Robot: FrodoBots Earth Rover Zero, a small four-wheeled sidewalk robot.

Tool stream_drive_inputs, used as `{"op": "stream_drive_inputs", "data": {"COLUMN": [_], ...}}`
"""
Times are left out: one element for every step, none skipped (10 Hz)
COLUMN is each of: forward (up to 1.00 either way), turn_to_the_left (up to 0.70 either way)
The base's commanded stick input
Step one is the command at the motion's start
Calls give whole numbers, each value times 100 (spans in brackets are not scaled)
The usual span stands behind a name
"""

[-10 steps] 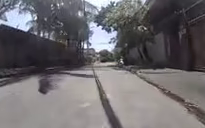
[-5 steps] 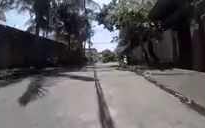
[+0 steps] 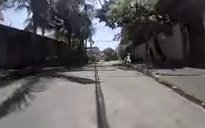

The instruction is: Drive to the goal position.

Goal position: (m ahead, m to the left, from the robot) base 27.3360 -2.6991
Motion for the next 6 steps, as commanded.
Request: {"op": "stream_drive_inputs", "data": {"forward": [100,100,100,100,100,100], "turn_to_the_left": [-34,-7,6,6,7,7]}}
